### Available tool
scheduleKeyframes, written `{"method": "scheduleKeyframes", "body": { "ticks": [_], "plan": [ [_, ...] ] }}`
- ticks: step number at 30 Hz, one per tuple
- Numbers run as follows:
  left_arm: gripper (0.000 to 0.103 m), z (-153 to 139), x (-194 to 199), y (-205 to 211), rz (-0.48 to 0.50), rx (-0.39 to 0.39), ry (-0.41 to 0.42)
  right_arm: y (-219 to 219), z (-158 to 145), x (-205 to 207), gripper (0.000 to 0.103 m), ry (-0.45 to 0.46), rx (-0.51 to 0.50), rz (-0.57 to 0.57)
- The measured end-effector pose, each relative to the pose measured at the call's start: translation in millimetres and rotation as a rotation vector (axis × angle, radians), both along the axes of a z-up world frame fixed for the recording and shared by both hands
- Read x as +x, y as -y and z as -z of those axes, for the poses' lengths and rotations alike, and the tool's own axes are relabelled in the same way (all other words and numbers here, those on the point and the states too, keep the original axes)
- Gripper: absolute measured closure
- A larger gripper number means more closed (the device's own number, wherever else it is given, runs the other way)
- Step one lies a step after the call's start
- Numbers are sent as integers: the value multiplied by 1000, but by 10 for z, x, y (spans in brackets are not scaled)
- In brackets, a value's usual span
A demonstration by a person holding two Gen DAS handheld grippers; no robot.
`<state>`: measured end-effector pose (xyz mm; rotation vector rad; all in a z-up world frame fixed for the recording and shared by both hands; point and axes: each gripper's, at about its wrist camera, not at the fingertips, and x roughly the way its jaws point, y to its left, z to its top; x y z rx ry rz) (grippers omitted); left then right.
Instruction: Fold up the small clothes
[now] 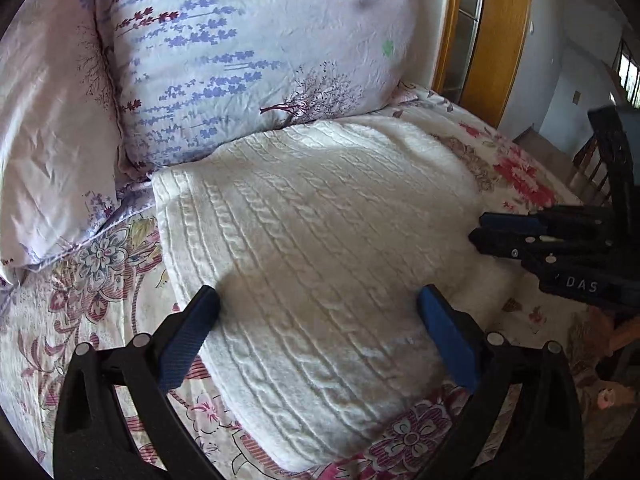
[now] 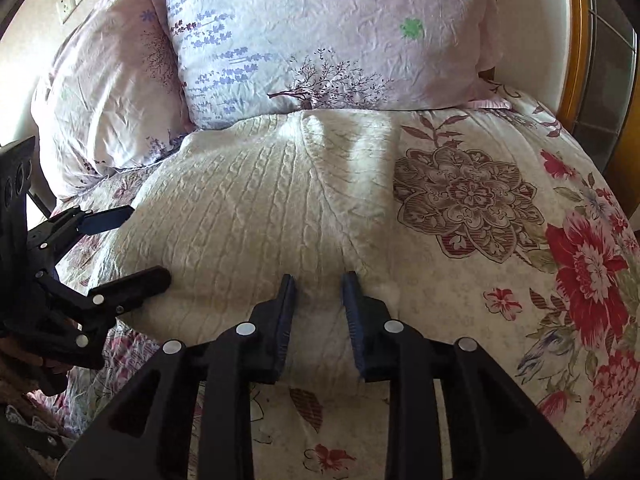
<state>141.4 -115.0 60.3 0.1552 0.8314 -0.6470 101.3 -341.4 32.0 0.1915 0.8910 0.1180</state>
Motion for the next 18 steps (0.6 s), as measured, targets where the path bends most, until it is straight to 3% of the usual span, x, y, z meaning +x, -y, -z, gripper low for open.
{"method": "scheduleKeyframes", "body": {
  "ticks": [3,5,8,12,16,18],
  "plan": [
    [3,-103,141,-368,-105,-173,-82,160,-183,65,48,0,129,19],
    [2,-82,303,-623,-195,-263,-157,310,-294,93,17,18,217,75],
    [2,68,604,-881,-282,-329,-305,593,-351,232,17,16,377,127],
    [2,257,916,-954,-295,-374,-476,887,-109,570,17,-152,563,160],
    [2,327,1072,-851,-274,-347,-532,993,98,793,17,-258,637,175],
    [3,322,1078,-738,-255,-290,-518,993,133,866,18,-280,635,169]
  ]
}}
